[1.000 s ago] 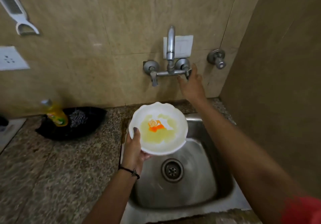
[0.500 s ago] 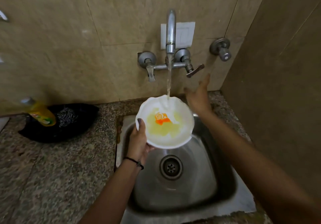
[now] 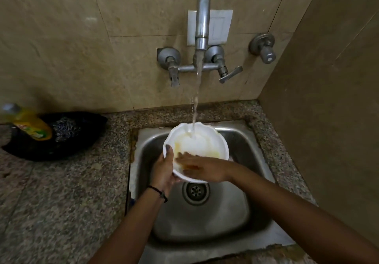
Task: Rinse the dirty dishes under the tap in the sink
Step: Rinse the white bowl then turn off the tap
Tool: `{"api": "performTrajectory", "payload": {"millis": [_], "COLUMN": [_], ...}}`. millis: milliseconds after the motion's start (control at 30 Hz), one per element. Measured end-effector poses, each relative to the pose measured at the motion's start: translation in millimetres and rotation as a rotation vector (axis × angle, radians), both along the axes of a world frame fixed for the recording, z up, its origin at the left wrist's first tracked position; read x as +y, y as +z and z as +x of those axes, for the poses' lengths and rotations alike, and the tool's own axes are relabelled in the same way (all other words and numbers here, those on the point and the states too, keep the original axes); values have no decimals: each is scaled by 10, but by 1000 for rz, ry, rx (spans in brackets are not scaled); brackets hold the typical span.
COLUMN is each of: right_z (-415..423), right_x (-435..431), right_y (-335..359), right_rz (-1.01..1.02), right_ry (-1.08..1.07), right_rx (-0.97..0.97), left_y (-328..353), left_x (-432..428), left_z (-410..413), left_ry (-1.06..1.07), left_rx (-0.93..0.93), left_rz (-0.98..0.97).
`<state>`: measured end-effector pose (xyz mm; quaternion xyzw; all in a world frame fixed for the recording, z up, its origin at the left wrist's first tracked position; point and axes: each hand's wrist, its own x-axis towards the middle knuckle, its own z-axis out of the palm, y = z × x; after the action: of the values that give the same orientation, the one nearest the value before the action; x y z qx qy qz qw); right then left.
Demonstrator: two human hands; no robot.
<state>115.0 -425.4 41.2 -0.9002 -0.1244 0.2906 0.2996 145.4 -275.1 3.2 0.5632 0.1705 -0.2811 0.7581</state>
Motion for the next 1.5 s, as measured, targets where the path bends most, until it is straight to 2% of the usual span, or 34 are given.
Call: {"api": "performTrajectory", "payload": {"millis": [100, 133, 267, 400, 467, 567, 633, 700, 767, 800, 867, 900, 967, 1033, 1167, 1267, 1367, 1500], "right_z": [132, 153, 146, 360, 352, 159, 57, 43, 94, 132, 190, 207, 206, 157, -54, -280, -344, -275], "right_x": [-160, -138, 94, 8, 149, 381, 253, -8, -273, -350, -315, -208, 81, 351, 562, 417, -15, -419], "right_y": [-58, -69, -81, -186, -177, -86, -15, 9, 8, 10, -16, -52, -129, -168, -256, -389, -468, -403], "right_rz": [-382, -435, -219, -415, -357, -1, 73, -91, -419, -559, -666, -628, -429, -239, 16, -35, -227, -446], "right_ry": [-76, -94, 20, -192, -155, -70, 7, 119, 159, 135, 44, -19, -160, -243, -222, -92, 33, -2], "right_rx": [-133, -147, -133, -255, -254, -147, -93, -123, -248, -301, -308, -276, -196, -203, -315, -396, -432, -501], "left_y": [-36, -38, -22, -1, 19, 27, 17, 24, 36, 35, 66, 85, 98, 84, -35, 45, 153, 201], "left_x": [35, 27, -30, -78, -81, -37, 21, 91, 132, 134, 89, 59, 2, -21, 39, 93, 113, 117], "left_z": [7, 8, 42, 68, 85, 119, 147, 184, 214, 224, 218, 203, 174, 147, 171, 208, 251, 270], "left_ry": [27, 36, 43, 42, 33, 22, 30, 31, 39, 42, 46, 46, 44, 18, 29, 33, 26, 12], "left_rx": [29, 34, 47, 46, 34, 10, -12, -22, -18, -12, 4, 12, 19, 2, -42, -112, -225, -332], "left_rz": [-21, -25, -28, -16, -6, 18, 28, 63, 80, 74, 60, 58, 60, 83, 156, 218, 288, 317]}}
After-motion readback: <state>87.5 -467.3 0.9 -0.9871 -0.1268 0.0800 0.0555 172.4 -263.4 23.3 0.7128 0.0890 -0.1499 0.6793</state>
